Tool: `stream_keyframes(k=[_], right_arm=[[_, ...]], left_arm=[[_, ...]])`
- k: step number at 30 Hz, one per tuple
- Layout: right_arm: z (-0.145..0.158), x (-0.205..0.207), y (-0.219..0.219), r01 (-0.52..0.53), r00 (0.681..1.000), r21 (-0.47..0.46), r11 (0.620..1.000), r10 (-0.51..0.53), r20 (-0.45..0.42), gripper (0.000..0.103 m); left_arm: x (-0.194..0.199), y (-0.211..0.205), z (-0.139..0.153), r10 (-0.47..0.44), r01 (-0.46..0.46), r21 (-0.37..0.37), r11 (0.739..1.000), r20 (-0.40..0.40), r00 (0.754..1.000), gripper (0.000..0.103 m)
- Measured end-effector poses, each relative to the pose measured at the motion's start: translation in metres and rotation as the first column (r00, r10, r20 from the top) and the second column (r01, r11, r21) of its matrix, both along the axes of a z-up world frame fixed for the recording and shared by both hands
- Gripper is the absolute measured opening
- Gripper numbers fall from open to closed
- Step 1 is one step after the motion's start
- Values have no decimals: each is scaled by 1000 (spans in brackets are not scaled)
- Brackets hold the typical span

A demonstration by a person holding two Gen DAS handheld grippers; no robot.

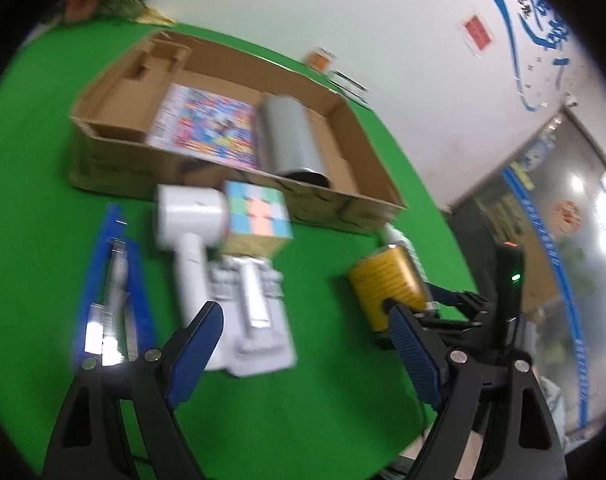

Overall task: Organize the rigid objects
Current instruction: 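Reach the left tool to the yellow-labelled jar and grasp it, then lift the yellow jar with the left tool toward the box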

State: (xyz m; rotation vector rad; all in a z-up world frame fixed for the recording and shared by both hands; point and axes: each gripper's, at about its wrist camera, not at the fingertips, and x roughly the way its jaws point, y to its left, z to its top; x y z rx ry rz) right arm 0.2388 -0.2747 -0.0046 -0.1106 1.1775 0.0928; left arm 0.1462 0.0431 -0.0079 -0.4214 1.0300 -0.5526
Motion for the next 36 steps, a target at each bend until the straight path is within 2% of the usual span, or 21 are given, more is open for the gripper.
stream_keyframes(k=[2,4,6,7,9,11,14,17,19,21,26,31,36], right_arm=[[2,-17,12,-15,1000,-59,998,15,-1,82],[8,-35,27,-91,996,-27,996,91,-1,85],[26,-49,31,-163,987,131,978,161,22,94],[32,-52,29,-163,987,186,969,160,34,99],[41,-51,17,-116,993,284,952,110,37,100],[33,-44,7,-78,996,347,935,91,-23,100],[9,-35,7,-46,986,384,922,104,-132,96],[-3,-36,20,-68,974,430,900,153,-166,91],[-7,-39,34,-99,967,432,897,189,-170,83],[-9,-47,47,-122,963,405,906,206,-172,85],[-5,-53,50,-98,973,382,919,170,-159,84],[23,-54,48,-96,990,384,918,128,-58,84],[76,-40,44,-128,991,366,922,103,88,84]], left_arm=[[2,-15,-5,-51,51,-28,998,-29,998,85],[6,-29,-13,-96,93,-45,995,-66,993,85],[9,-39,-21,-130,125,-57,991,-100,986,85],[12,-44,-27,-144,137,-65,989,-127,981,85],[16,-47,-35,-147,135,-86,987,-159,976,85],[18,-47,-41,-152,131,-117,984,-187,971,85],[21,-48,-48,-153,125,-132,983,-224,963,85],[22,-48,-56,-165,130,-143,981,-266,950,83],[21,-49,-60,-168,130,-147,980,-287,943,80],[21,-50,-61,-160,128,-122,984,-299,941,77],[18,-51,-54,-153,133,-91,987,-278,948,74],[19,-51,-10,-146,142,-39,989,-149,978,73],[36,-58,44,-150,150,18,988,-6,989,73]])
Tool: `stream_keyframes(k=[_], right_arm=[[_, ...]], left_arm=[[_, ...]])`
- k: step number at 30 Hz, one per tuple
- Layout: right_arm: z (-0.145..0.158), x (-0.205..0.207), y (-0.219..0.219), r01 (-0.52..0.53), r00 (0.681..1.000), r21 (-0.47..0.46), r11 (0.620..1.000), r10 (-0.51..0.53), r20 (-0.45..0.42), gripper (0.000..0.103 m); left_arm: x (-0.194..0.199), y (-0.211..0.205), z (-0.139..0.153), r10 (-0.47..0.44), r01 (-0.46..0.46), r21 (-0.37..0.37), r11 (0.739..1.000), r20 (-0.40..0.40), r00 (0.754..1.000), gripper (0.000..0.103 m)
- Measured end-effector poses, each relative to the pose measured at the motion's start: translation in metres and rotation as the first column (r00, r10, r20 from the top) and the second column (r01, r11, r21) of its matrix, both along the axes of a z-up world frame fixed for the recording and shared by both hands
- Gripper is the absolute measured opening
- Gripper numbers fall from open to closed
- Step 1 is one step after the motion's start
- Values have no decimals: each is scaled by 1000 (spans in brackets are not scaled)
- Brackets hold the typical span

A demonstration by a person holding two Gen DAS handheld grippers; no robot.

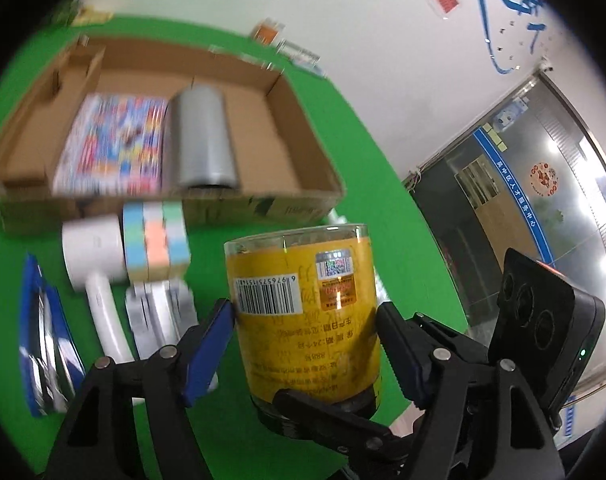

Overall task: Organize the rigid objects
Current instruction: 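Lift the yellow jar with the left tool toward the box, then lower the yellow jar into the box beside the cylinder and open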

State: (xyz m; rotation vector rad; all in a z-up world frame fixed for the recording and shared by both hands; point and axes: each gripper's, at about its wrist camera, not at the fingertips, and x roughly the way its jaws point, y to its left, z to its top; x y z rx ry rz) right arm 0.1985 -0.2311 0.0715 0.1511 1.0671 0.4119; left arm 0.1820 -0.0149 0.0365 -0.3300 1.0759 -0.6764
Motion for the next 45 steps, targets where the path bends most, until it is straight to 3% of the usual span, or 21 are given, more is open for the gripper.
stream_keyframes(k=[8,15,19,28,36,45], right_arm=[[72,57,-5,42,983,-34,999,-35,178,83],[104,137,-18,61,982,-21,998,-56,182,83],[104,176,-27,59,988,-32,998,-54,146,83],[39,245,-46,37,998,-42,998,-39,-46,83],[-29,251,-52,12,986,-84,996,-25,-162,83],[-73,259,-63,1,965,-100,995,-27,-260,83]], left_arm=[[54,-18,73,-40,32,52,998,177,983,73],[118,-37,93,-41,30,58,998,206,978,73],[152,-44,85,-50,42,51,998,159,986,73],[195,-57,15,-45,47,65,997,-39,998,73],[208,-69,-38,-48,63,83,995,-173,984,73],[215,-72,-70,-42,71,89,993,-291,956,72]])
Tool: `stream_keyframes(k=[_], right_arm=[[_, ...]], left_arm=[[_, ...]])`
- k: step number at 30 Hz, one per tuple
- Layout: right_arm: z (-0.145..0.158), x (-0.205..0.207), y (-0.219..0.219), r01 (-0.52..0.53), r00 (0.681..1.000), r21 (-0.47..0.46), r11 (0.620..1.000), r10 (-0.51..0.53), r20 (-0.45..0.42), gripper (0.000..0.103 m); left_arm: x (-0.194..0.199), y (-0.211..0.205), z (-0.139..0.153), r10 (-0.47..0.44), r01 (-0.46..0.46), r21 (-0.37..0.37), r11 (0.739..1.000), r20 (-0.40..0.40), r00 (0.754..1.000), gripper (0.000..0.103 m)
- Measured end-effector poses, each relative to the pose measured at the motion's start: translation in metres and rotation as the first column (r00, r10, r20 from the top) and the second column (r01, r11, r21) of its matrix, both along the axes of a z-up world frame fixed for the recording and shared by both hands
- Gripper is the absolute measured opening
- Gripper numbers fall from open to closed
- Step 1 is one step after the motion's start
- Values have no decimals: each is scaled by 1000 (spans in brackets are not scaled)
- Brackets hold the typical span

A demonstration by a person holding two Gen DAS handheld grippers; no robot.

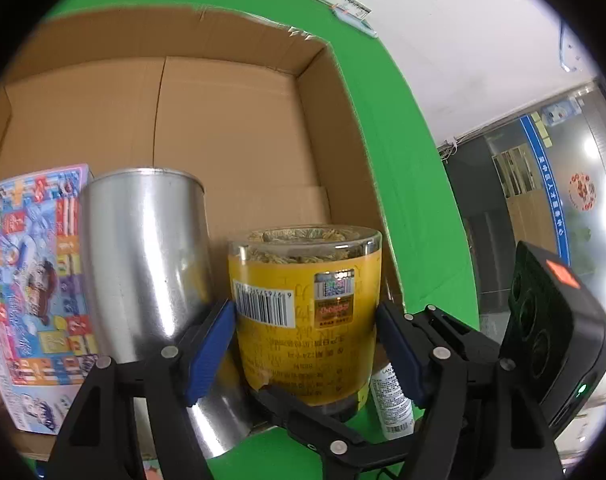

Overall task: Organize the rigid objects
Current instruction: 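Lower the yellow jar into the box beside the cylinder and open, then move both tools toward the white spray bottle on the table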

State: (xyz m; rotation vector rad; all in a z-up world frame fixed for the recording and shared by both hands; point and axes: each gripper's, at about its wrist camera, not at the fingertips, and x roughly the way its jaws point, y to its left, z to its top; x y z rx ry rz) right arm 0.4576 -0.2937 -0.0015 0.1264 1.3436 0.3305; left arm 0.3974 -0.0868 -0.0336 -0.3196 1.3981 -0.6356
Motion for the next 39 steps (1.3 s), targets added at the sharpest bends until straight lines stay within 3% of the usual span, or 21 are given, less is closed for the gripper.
stream_keyframes(k=[6,10,14,22,24,27,30,32,34,36,38,39], right_arm=[[-5,5,-2,18,1000,15,1000,-18,-23,83],[-11,7,1,19,998,9,1000,-18,-54,83],[-21,7,6,27,997,-35,999,-30,-70,83],[-20,5,14,45,997,-81,996,-50,-59,86],[-16,2,17,41,998,-72,997,-45,-47,93],[10,-19,13,41,999,-7,999,-40,31,102],[44,-57,9,44,987,-4,999,-43,156,102],[65,-87,8,62,966,-4,998,-59,253,102],[85,-122,7,82,921,-12,997,-71,382,102],[99,-151,0,137,857,-22,990,-108,505,102],[103,-171,-8,175,811,-44,984,-119,573,102],[101,-179,-14,193,797,-52,980,-125,591,102]], left_arm=[[2,-2,4,-14,15,16,1000,-20,1000,72],[11,2,11,1,-1,53,999,0,1000,62],[15,21,18,35,-35,15,999,1,999,59],[-23,35,57,34,-38,17,999,197,980,60],[-37,41,70,56,-60,9,998,254,966,60],[-66,62,98,94,-120,40,992,409,908,60],[-101,84,121,116,-229,130,965,574,811,68],[-128,100,132,147,-340,164,926,674,724,87],[-156,114,136,185,-455,169,874,751,634,88],[-182,118,130,186,-541,195,818,800,570,88],[-201,124,115,177,-566,218,795,809,560,88],[-210,122,107,177,-565,228,793,801,572,88]])
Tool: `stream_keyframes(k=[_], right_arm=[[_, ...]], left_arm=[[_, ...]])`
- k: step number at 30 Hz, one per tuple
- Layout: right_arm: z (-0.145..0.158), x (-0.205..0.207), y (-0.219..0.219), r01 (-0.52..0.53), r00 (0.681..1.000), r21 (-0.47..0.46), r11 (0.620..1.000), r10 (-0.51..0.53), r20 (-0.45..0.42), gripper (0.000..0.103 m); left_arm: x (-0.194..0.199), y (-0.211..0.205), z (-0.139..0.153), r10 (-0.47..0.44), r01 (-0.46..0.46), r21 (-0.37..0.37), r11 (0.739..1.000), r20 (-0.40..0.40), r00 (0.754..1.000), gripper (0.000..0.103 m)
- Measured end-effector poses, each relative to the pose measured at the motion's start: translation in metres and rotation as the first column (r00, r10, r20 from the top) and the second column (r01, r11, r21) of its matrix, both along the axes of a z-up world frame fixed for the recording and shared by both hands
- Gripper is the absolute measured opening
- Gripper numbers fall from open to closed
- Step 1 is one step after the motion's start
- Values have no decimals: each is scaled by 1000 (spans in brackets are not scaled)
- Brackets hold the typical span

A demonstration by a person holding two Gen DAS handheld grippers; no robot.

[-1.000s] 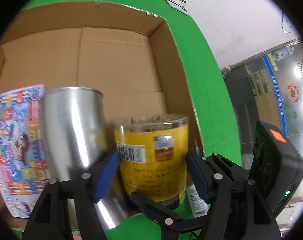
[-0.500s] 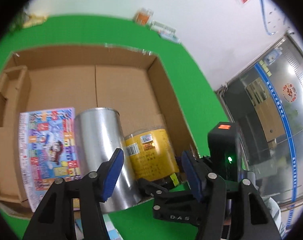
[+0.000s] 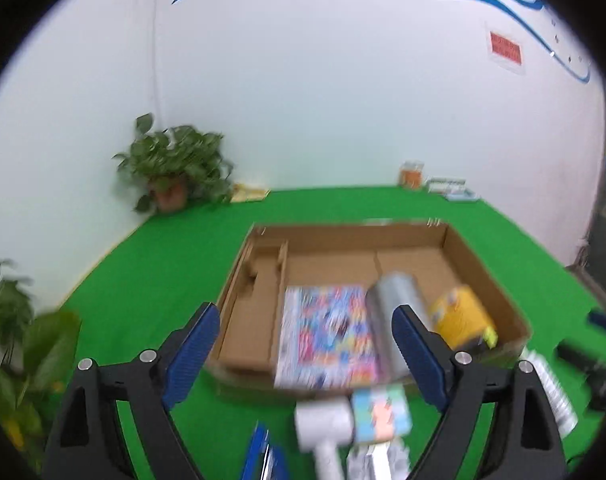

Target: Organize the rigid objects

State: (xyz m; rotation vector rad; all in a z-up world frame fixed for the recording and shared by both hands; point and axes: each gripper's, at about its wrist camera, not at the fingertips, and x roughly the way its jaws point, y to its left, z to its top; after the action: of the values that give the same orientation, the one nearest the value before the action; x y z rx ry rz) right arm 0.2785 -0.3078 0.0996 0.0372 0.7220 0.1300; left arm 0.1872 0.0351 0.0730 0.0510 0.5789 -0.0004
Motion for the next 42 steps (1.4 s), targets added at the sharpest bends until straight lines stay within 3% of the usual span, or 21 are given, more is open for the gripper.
stream_keyframes(k=[1,3,6,8,11,13,18,19,21,23,24,27,28,29,32,36,37,39,40,41,42], right_arm=[[-5,-8,-7,17,1000,-7,1000,-17,4,102],[-24,-18,-30,64,996,1,998,-64,-68,102],[-60,-21,-83,186,958,46,981,-171,-231,102],[-79,-19,-101,205,929,56,977,-177,-324,95],[-110,-16,-110,192,882,81,978,-136,-452,70],[-120,-17,-103,167,871,36,985,-131,-474,44],[-119,-39,-83,100,888,-65,993,-118,-445,42],[-118,-48,-74,65,893,-129,990,-115,-436,42],[-116,-62,-57,3,901,-220,975,-98,-423,43],[-113,-72,-43,-50,902,-243,969,-61,-428,43],[-110,-76,-36,-77,902,-228,971,-30,-430,46],[-96,-88,-27,-87,917,-154,984,18,-400,81],[-90,-90,-26,-73,927,-149,986,12,-375,83],[-84,-92,-25,-63,935,-127,990,14,-355,83],[-83,-88,-26,-66,919,-7,998,58,-389,83],[-97,-72,-17,-75,887,99,992,112,-448,80],[-100,-70,-13,-82,879,124,989,130,-458,76],[-108,-69,4,-90,866,149,985,151,-477,70],[-110,-66,9,-98,860,157,983,163,-484,64],[-111,-65,15,-114,852,165,980,182,-491,61],[-113,-65,20,-124,847,171,977,194,-495,56]], left_arm=[[-7,-1,-13,-24,23,-19,1000,-43,999,88],[-19,-1,-44,-121,102,-110,989,-181,976,88],[-33,-6,-74,-155,111,-169,979,-270,950,88],[-42,-15,-86,-175,127,-173,977,-297,939,88],[-44,-28,-89,-226,166,-209,964,-312,923,88],[-49,-38,-85,-255,181,-245,953,-317,914,88],[-50,-52,-92,-309,215,-275,937,-365,878,88],[-50,-56,-95,-326,227,-285,931,-373,869,88],[-49,-61,-96,-373,248,-336,909,-383,845,88],[-47,-68,-100,-419,262,-393,881,-397,817,88],[-44,-73,-101,-440,268,-415,870,-406,801,88],[-36,-90,-110,-492,287,-448,846,-453,743,88],[-32,-96,-114,-504,287,-457,842,-476,720,88],[-29,-99,-117,-507,284,-460,841,-490,709,88],[-18,-111,-127,-524,276,-482,831,-513,680,88],[-1,-121,-144,-573,241,-562,791,-542,615,86],[2,-123,-150,-568,227,-559,797,-567,597,85],[6,-125,-160,-551,201,-546,813,-613,566,72],[7,-124,-160,-552,195,-553,810,-608,571,71],[7,-123,-158,-547,194,-547,814,-611,572,61],[7,-124,-159,-547,193,-543,817,-626,555,53]])
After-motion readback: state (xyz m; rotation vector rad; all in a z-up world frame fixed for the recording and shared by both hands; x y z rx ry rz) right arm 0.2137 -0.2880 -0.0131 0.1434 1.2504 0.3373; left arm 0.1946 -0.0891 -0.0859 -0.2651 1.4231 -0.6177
